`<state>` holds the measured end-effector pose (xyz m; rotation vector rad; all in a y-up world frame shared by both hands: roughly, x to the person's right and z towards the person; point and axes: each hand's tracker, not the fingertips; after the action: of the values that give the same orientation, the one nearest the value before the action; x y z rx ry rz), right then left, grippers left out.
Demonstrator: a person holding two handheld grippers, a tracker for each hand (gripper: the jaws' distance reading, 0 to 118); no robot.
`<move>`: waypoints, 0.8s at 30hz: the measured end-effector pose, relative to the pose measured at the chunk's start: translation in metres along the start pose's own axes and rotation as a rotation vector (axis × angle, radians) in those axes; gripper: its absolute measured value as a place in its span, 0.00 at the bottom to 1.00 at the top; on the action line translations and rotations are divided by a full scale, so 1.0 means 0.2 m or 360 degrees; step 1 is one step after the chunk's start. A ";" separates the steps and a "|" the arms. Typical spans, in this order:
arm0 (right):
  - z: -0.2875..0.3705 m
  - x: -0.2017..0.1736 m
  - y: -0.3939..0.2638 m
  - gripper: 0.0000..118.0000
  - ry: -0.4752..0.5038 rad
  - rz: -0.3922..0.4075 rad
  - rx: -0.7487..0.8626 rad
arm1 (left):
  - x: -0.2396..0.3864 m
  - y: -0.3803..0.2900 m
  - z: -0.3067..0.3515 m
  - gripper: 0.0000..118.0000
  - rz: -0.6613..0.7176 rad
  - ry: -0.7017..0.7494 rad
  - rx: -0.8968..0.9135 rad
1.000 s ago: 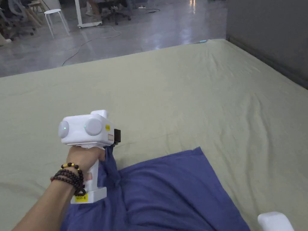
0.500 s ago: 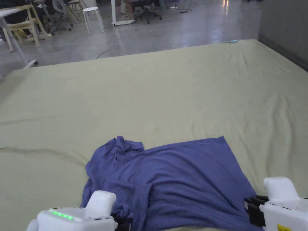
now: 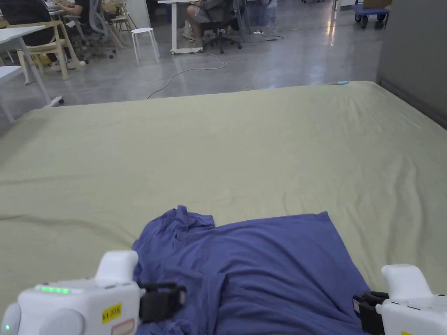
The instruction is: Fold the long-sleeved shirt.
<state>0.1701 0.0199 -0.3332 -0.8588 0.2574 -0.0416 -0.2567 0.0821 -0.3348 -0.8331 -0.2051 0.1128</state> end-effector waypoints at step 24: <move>-0.38 0.09 0.38 0.00 -0.0126 0.0159 -0.0096 | -0.46 0.44 -1.04 0.00 0.0333 0.0418 -0.0321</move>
<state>0.1636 0.0104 -0.4412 -0.9045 0.2279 0.0935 -0.3006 -0.0256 -0.5484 -1.0596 0.1207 0.1791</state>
